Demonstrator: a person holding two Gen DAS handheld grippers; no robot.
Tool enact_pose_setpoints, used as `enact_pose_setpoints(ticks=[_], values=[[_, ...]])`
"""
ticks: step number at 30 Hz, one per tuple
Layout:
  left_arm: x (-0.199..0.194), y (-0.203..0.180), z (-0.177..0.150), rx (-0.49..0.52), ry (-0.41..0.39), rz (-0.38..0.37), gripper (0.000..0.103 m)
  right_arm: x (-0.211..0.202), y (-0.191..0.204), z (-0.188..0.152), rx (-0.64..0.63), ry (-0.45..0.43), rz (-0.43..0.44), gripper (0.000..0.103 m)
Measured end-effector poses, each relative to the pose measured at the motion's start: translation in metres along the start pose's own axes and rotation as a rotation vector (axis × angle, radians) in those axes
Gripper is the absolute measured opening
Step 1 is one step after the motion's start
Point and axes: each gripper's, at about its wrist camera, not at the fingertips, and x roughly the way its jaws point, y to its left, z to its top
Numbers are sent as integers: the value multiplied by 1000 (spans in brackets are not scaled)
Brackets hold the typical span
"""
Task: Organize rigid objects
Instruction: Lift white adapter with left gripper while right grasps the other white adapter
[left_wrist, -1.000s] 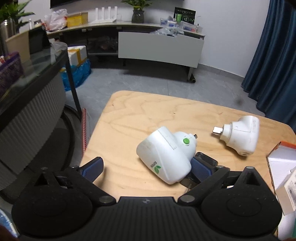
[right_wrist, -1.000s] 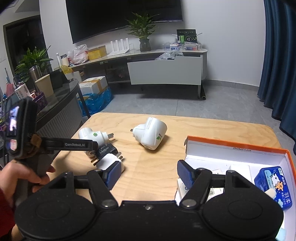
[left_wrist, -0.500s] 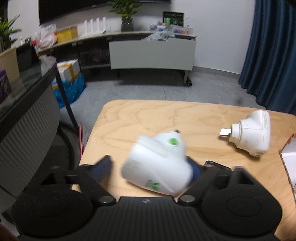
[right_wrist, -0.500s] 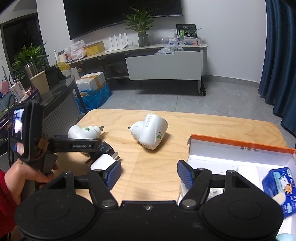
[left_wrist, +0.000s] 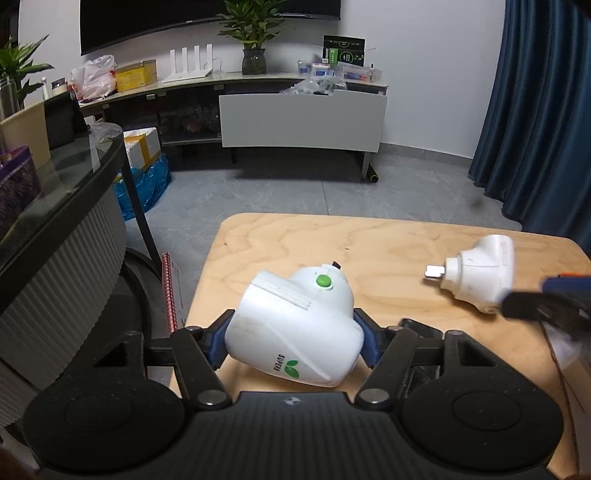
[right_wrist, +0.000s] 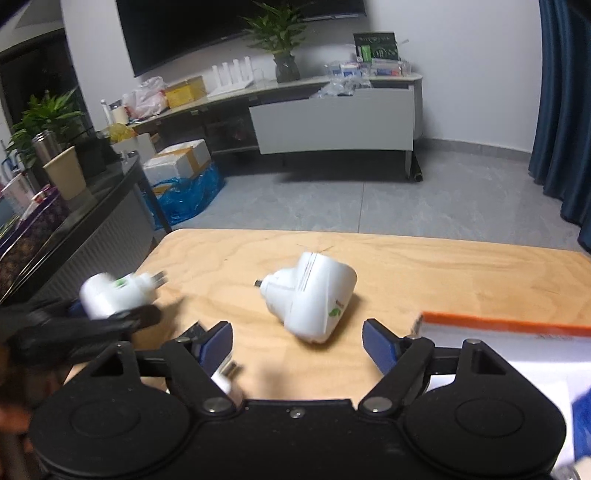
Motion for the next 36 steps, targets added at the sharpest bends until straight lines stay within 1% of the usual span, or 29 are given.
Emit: enact_pose_setpoints(ticks=[2, 5, 8, 9, 10, 11, 12, 16, 18, 20, 22, 23, 29, 36], values=[[-6, 1, -2, -7, -4, -10, 67, 10, -1, 6, 2, 3, 7, 92], [-12, 1, -2, -15, -16, -28, 67, 27, -1, 11, -7, 20, -29, 93], [-11, -1, -1, -15, -29, -45, 67, 40, -6, 15, 5, 35, 1, 93], [-11, -2, -1, -14, -32, -51, 67, 43, -6, 16, -1, 28, -6, 93], [-11, -3, -1, -11, -34, -53, 67, 46, -6, 17, -4, 19, -9, 95], [-10, -3, -2, -8, -36, -54, 67, 48, -6, 17, -11, 10, -4, 102], [-9, -5, -3, -8, -34, -55, 67, 50, -5, 17, -22, 1, -1, 103], [-6, -3, -4, -21, -26, -57, 67, 64, 8, 13, -127, 12, -87, 103], [-6, -2, -4, -25, -28, -57, 67, 65, 10, 9, -154, -16, -94, 103], [-6, -1, -4, -27, -27, -59, 67, 62, 15, 3, -197, -40, -77, 94], [-5, -1, -4, -27, -26, -60, 67, 61, 24, -2, -266, -51, -79, 94], [-5, -2, -5, -26, -26, -57, 67, 61, 27, -2, -272, -56, -72, 94], [-9, -2, -4, -34, -33, -46, 67, 41, 26, -8, -190, -107, -56, 94], [-27, -12, -2, -18, -45, -42, 67, -12, 21, -11, -108, -150, -31, 94]])
